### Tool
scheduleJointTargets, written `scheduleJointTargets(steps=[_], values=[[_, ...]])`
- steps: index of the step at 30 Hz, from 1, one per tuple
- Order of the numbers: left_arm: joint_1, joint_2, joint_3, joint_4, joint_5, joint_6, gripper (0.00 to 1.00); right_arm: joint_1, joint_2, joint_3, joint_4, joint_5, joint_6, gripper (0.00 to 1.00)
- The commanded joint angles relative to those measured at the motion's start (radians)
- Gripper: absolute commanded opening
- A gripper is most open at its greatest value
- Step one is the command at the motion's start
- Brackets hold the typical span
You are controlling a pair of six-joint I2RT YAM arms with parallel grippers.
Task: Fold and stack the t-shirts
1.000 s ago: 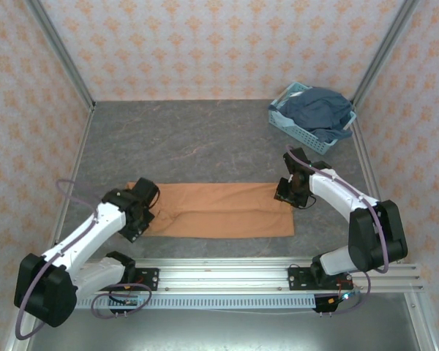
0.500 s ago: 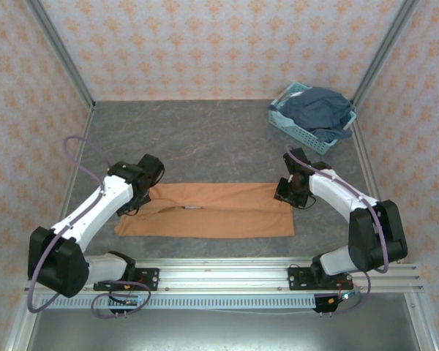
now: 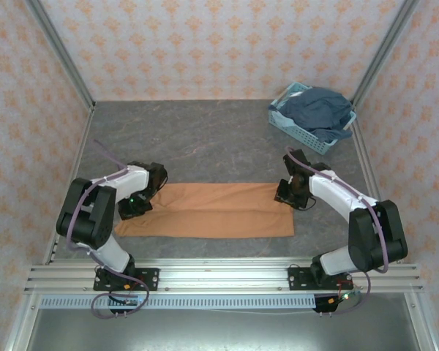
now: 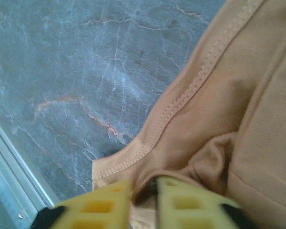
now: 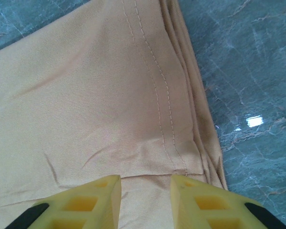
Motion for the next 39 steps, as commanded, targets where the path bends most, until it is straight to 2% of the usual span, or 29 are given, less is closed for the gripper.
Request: scheduleJointTargets(steps=[1, 5, 11, 13, 15, 17, 20, 25, 28, 34, 39], values=[[0.015, -0.024, 0.046, -0.039, -0.026, -0.002, 0.46, 0.005, -0.032, -0.010, -0.016, 0.017, 0.004, 0.32], [0.038, -0.106, 0.097, -0.106, 0.032, -0.030, 0.58, 0.004, -0.040, 0.009, -0.023, 0.024, 0.003, 0.32], [0.043, -0.270, 0.181, -0.195, 0.070, -0.082, 0.58, 0.004, -0.042, 0.049, -0.026, 0.031, -0.021, 0.32], [0.043, -0.304, 0.167, -0.168, 0.150, -0.101, 0.56, 0.005, -0.028, 0.056, -0.013, 0.021, -0.033, 0.32], [0.042, -0.331, 0.105, -0.069, 0.310, -0.131, 0.46, 0.005, -0.009, 0.061, 0.005, 0.006, -0.047, 0.32], [0.024, -0.328, 0.050, 0.011, 0.416, -0.200, 0.38, 0.005, 0.020, 0.070, 0.019, -0.008, -0.058, 0.32], [0.006, -0.292, -0.009, 0.091, 0.481, -0.285, 0.35, 0.005, 0.064, 0.092, 0.038, -0.004, -0.073, 0.30], [0.035, -0.189, -0.060, 0.152, 0.451, -0.337, 0.32, 0.004, 0.183, 0.149, 0.024, 0.024, -0.095, 0.25], [0.058, -0.087, -0.038, 0.173, 0.443, -0.315, 0.30, 0.004, 0.245, 0.174, 0.003, 0.080, -0.087, 0.24], [0.114, 0.113, 0.111, 0.170, 0.398, -0.231, 0.26, -0.041, 0.335, 0.191, -0.053, 0.118, -0.016, 0.21], [0.134, 0.355, 0.432, 0.132, 0.365, -0.109, 0.24, -0.052, 0.289, 0.157, -0.109, 0.128, 0.052, 0.21]])
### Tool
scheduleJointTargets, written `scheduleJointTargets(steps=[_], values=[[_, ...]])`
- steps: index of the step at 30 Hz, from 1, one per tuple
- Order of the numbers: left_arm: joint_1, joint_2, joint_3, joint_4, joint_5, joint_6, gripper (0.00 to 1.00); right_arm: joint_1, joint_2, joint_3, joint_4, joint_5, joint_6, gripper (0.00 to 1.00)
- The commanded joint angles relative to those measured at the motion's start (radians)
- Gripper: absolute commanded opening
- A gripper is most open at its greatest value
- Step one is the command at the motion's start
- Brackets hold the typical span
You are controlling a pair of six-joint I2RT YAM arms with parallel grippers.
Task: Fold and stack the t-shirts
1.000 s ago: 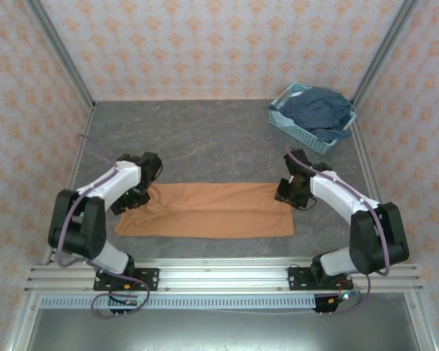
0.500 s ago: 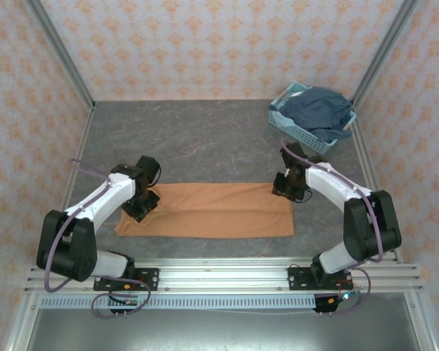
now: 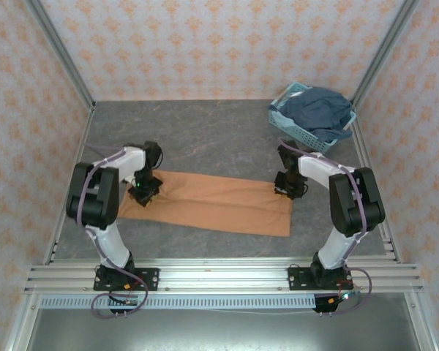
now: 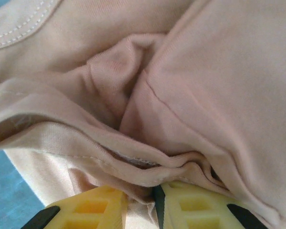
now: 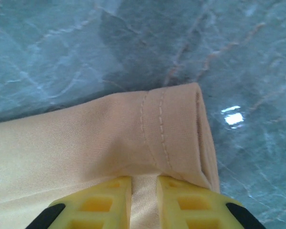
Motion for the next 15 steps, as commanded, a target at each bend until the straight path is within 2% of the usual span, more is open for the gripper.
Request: scheduleJointTargets(steps=[1, 6, 9, 13, 15], values=[[0.010, 0.190, 0.198, 0.051, -0.062, 0.103, 0.24, -0.005, -0.035, -0.046, -0.095, 0.051, 0.082, 0.21], [-0.003, 0.482, 0.669, 0.031, 0.023, 0.157, 0.23, 0.052, -0.093, -0.146, -0.090, -0.019, 0.196, 0.22], [-0.034, 0.691, 1.024, -0.004, 0.091, 0.165, 0.23, 0.120, -0.117, -0.208, -0.047, -0.088, 0.297, 0.22], [-0.082, 0.942, 1.448, 0.039, 0.189, 0.091, 0.23, 0.260, -0.130, -0.246, 0.054, -0.173, 0.453, 0.23], [-0.099, 1.002, 1.517, 0.171, 0.256, 0.012, 0.25, 0.313, -0.129, -0.243, 0.099, -0.200, 0.517, 0.24]])
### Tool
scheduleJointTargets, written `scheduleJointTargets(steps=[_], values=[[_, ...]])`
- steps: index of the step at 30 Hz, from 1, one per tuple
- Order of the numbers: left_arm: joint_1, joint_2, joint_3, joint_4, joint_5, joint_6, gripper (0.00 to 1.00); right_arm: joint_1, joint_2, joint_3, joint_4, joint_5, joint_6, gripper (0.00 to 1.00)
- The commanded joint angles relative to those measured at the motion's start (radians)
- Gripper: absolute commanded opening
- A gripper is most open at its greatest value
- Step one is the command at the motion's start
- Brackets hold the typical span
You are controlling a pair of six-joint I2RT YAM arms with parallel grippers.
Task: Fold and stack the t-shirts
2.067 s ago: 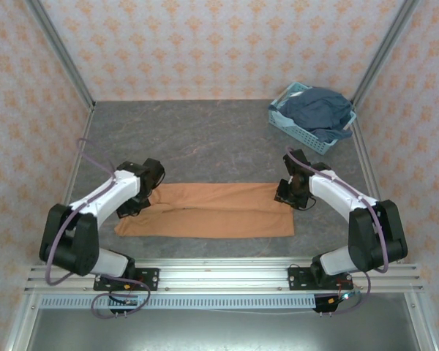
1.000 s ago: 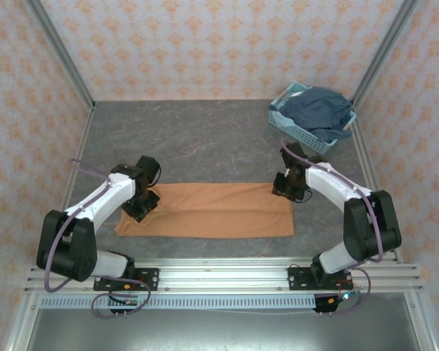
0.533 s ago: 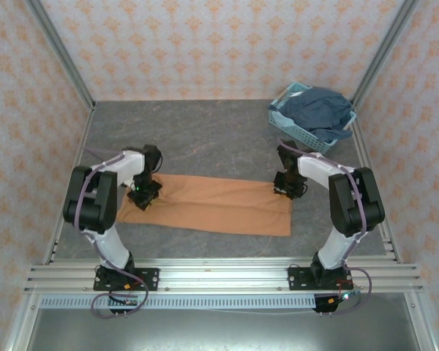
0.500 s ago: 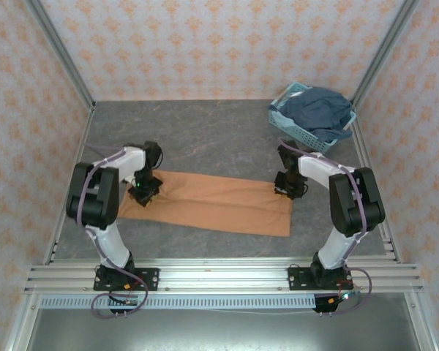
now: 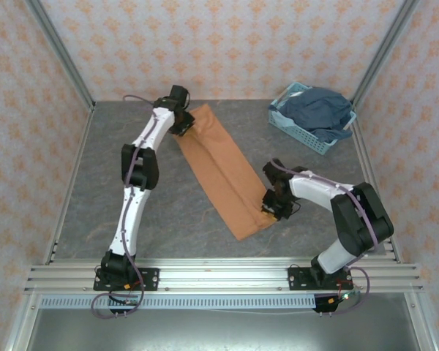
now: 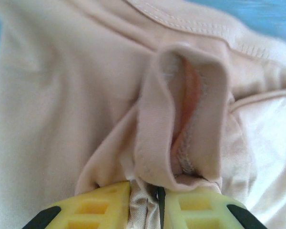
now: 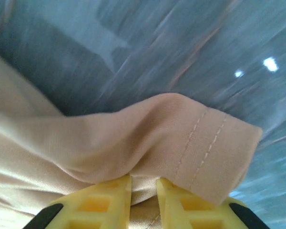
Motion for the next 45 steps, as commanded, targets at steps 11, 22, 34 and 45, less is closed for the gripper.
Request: scheduleJointTargets(steps=[11, 22, 34, 45], values=[[-0.055, -0.072, 0.113, 0.166, 0.037, -0.035, 0.57, 0.085, -0.018, 0.160, -0.056, -0.068, 0.136, 0.37], [-0.145, -0.765, -0.893, 0.057, 0.107, 0.089, 0.54, -0.127, -0.222, 0.177, -0.229, 0.041, -0.219, 0.46], [-0.545, -1.143, -1.703, 0.342, 0.276, -0.235, 0.49, -0.172, -0.225, 0.006, -0.177, -0.053, -0.338, 0.48], [-0.669, -1.092, -1.755, 0.469, 0.219, -0.381, 0.44, -0.172, -0.207, -0.047, -0.149, -0.090, -0.363, 0.47]])
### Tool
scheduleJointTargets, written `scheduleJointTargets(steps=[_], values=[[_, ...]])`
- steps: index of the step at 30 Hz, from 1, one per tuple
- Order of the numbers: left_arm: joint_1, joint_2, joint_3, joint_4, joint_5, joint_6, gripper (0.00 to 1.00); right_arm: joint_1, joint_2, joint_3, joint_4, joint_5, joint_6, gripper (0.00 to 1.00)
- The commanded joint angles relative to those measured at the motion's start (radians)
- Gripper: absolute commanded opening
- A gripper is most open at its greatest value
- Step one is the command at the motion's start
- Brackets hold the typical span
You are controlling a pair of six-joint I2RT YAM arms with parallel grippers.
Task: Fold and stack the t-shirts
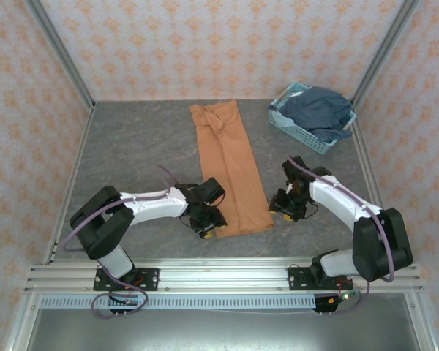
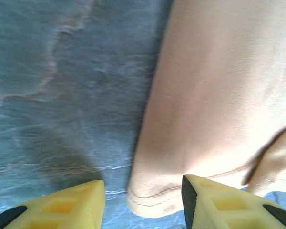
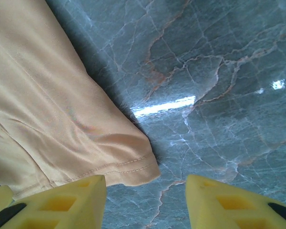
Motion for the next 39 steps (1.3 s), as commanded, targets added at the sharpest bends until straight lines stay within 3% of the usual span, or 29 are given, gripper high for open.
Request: scheduleJointTargets(steps=[1, 7, 10, 16, 24, 33, 39], values=[[-0.024, 0.036, 0.004, 0.046, -0.025, -0.052, 0.41, -0.003, 0.009, -0.024, 0.010, -0.012, -0.023, 0.47], [-0.032, 0.084, 0.016, -0.011, -0.063, -0.023, 0.09, 0.021, 0.031, -0.041, 0.025, -0.040, -0.019, 0.47], [-0.032, 0.073, 0.003, -0.033, -0.074, -0.013, 0.01, 0.065, 0.054, -0.043, 0.037, -0.044, -0.004, 0.47], [-0.031, 0.039, -0.045, -0.043, -0.065, -0.004, 0.00, 0.125, 0.092, -0.047, 0.082, -0.051, 0.045, 0.47], [-0.032, 0.045, -0.042, -0.048, -0.058, 0.012, 0.00, 0.151, 0.169, -0.056, 0.101, -0.057, 0.065, 0.38], [-0.031, 0.017, -0.039, -0.123, -0.058, 0.066, 0.00, 0.173, 0.178, -0.047, 0.089, -0.056, 0.081, 0.01], [-0.053, -0.086, -0.113, -0.159, -0.045, 0.076, 0.00, 0.242, 0.084, -0.052, -0.039, -0.094, 0.087, 0.00]])
